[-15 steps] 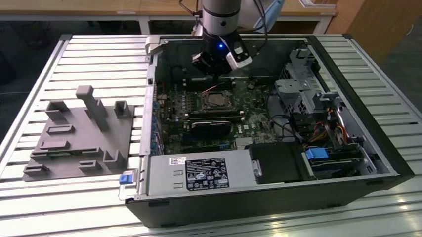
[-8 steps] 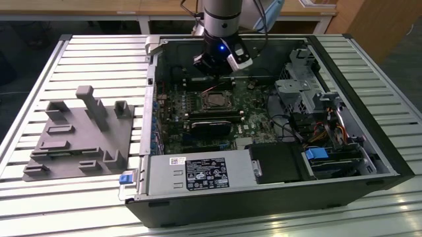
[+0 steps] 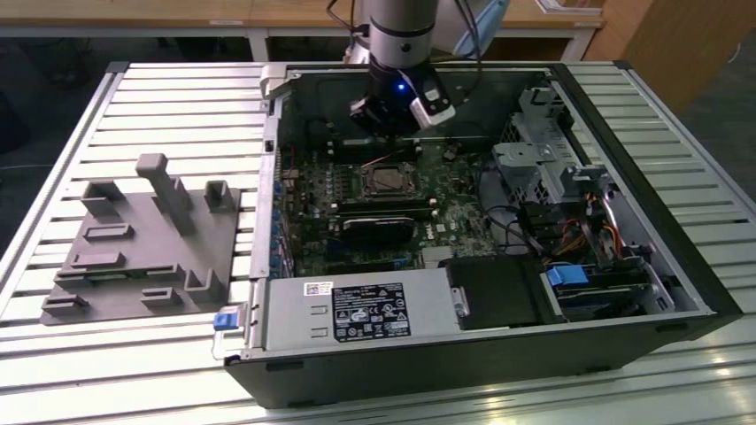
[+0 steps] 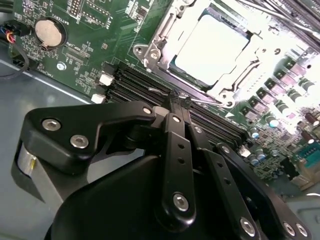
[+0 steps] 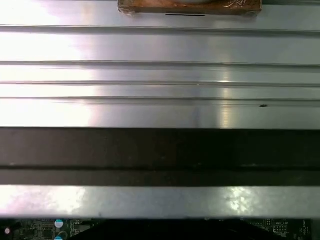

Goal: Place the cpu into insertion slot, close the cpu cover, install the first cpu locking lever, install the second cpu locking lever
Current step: 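Install the first cpu locking lever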

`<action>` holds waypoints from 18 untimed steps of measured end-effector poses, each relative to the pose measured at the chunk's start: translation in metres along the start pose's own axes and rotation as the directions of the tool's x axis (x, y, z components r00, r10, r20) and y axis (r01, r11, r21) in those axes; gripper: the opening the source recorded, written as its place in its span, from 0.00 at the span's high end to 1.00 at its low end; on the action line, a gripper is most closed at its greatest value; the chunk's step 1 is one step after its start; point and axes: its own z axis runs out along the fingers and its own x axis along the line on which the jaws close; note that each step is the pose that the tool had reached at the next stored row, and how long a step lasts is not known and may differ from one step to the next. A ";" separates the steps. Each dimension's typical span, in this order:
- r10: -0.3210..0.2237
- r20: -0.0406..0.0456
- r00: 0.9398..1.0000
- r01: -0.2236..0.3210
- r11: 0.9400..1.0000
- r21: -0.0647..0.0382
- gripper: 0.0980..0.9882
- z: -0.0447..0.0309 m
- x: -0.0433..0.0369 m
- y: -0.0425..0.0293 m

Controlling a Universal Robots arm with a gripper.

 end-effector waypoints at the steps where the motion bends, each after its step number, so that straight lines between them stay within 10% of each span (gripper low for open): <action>1: 0.000 0.000 1.000 0.000 1.000 0.000 0.97 0.0006 -0.0010 0.0000; 18: 0.000 -0.001 1.000 0.000 1.000 0.000 0.97 0.0165 -0.0097 -0.0013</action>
